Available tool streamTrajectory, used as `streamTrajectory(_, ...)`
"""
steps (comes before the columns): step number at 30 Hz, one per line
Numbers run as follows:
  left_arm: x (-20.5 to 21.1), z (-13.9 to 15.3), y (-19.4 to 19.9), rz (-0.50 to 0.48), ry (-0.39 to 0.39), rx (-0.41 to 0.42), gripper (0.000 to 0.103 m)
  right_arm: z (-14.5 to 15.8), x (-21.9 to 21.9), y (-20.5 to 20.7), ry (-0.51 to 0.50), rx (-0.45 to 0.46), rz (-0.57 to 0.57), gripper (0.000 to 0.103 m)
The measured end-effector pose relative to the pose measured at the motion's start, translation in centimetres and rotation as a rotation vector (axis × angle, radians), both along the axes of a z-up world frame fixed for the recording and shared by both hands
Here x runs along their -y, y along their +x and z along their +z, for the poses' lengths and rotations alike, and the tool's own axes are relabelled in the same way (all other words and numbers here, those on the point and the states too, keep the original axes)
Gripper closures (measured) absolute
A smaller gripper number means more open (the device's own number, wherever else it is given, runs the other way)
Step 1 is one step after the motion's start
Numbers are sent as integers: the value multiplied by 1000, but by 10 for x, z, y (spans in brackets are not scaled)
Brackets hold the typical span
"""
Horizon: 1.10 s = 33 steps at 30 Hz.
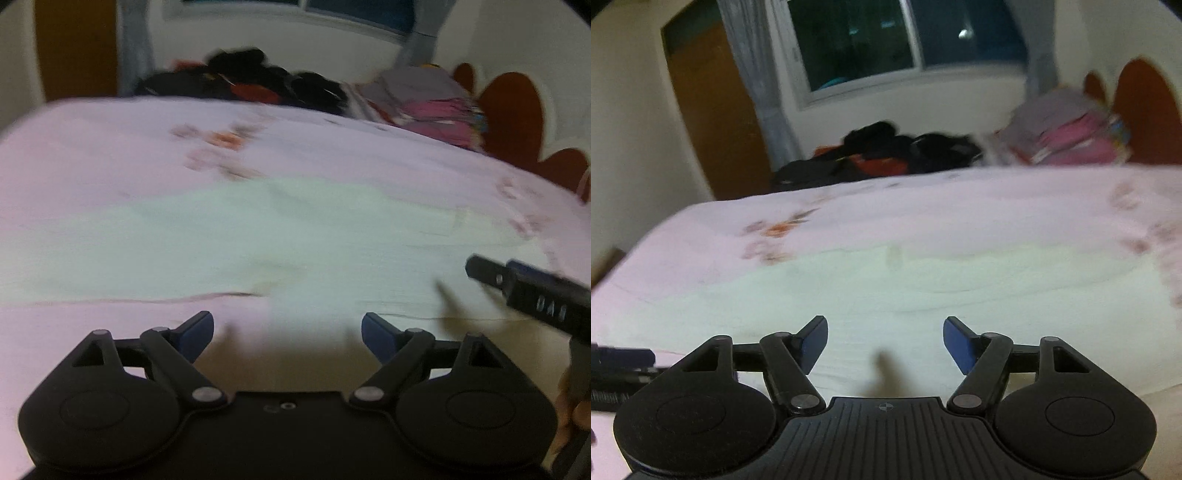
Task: Fold small clothes
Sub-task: 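Carry the sleeve cuff with the right gripper across the sweater body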
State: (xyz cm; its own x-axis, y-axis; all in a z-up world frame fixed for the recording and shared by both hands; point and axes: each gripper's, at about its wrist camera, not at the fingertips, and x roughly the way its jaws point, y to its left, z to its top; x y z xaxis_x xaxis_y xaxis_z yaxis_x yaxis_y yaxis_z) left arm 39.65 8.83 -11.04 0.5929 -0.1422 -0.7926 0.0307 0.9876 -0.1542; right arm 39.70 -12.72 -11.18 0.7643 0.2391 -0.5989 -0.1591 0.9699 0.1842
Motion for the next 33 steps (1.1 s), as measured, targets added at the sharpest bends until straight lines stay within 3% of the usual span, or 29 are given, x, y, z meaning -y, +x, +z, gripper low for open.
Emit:
streamTrajectory(3, 23, -14, 17, -27, -70, -30, 29, -4, 36, -8, -52, -14, -81, 34)
streamTrajectory(8, 39, -42, 48, 9, -92, -87, 48, -15, 85, -30, -112, -39, -172, 34)
streamTrajectory(10, 40, -47, 54, 38, -113, -74, 49, -17, 101, -37, -115, -50, -197, 34)
streamTrajectory(13, 46, -49, 56, 56, -112, -52, 67, -22, 119, -45, -117, -72, -226, 34)
streamTrajectory(15, 50, -49, 57, 52, -112, -38, 90, -28, 126, -47, -118, -84, -243, 34)
streamTrajectory(17, 52, -46, 59, 44, -110, -31, 95, -30, 131, -47, -120, -92, -252, 34)
streamTrajectory(23, 44, -8, 64, 43, -183, 71, 97, -41, 140, -41, -118, -123, -263, 35)
streamTrajectory(28, 24, 27, 70, 68, -200, 169, 97, -47, 139, -33, -108, -127, -264, 35)
streamTrajectory(30, 16, 29, 73, 88, -186, 177, 97, -48, 140, -26, -91, -125, -273, 57)
streamTrajectory(33, 2, 16, 77, 124, -168, 142, 97, -50, 142, -12, -59, -133, -297, 63)
